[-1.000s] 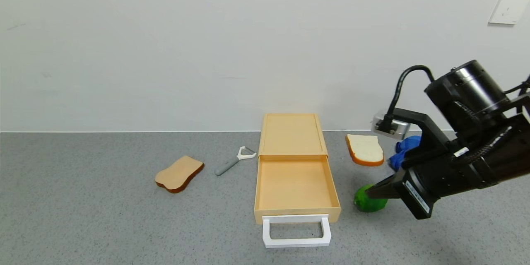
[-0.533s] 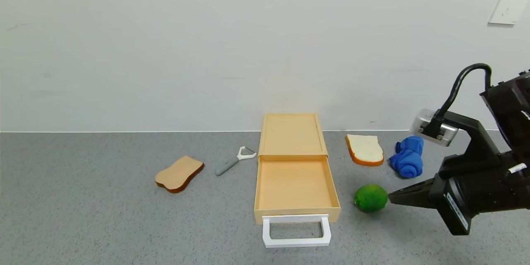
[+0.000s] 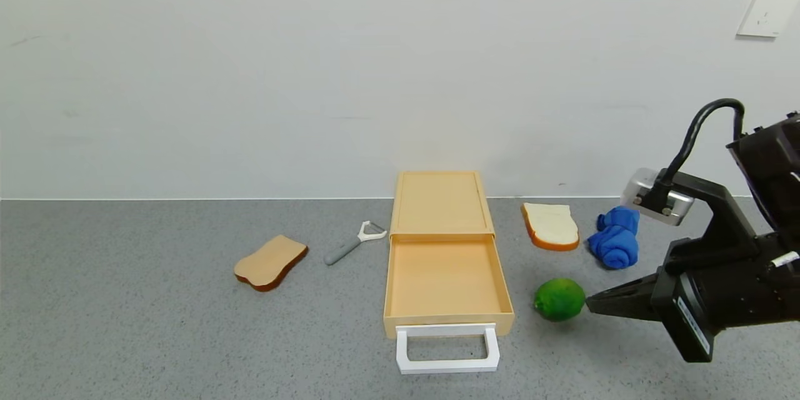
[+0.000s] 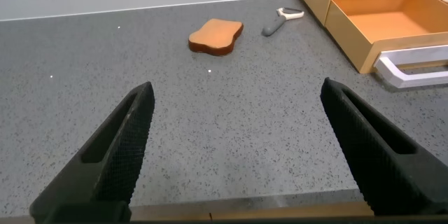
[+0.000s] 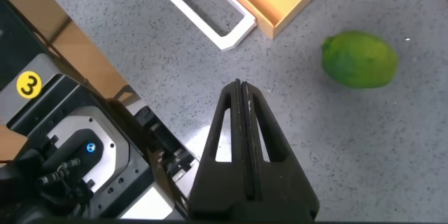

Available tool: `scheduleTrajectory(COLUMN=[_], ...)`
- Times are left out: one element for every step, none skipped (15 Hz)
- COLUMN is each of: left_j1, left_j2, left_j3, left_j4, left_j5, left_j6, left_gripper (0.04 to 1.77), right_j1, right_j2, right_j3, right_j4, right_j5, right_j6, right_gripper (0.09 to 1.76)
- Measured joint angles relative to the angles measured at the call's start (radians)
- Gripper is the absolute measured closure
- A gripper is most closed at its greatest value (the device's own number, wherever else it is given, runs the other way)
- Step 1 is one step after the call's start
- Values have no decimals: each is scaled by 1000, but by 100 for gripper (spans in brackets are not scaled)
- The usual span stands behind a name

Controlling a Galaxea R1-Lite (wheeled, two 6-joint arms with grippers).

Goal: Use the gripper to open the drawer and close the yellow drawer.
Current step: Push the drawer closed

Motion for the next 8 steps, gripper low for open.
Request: scheduleTrajectory(left_j1=[0,0,0,0,0,0,0,0], left_j2=[0,0,0,0,0,0,0,0], left_j3=[0,0,0,0,0,0,0,0], left_j4=[0,0,0,0,0,0,0,0], left_j5=[0,0,0,0,0,0,0,0], left_j6=[0,0,0,0,0,0,0,0], left_gripper=[9,9,9,9,9,9,9,9], right_j1=[22,47,74,100,126,153,181,207], right_j2=[8,19,35,53,73,96,123,151], right_j3=[2,4,5,5,5,4,2,0], right_j4=[-11,-37,-74,-103,-123,-146,-159,-174], right_j5=[-2,-5,-25,-65,-113,-149,-173,-192], right_j6=[42,97,148,189,231,275,315,350], right_gripper=[173,173,173,173,173,173,173,173])
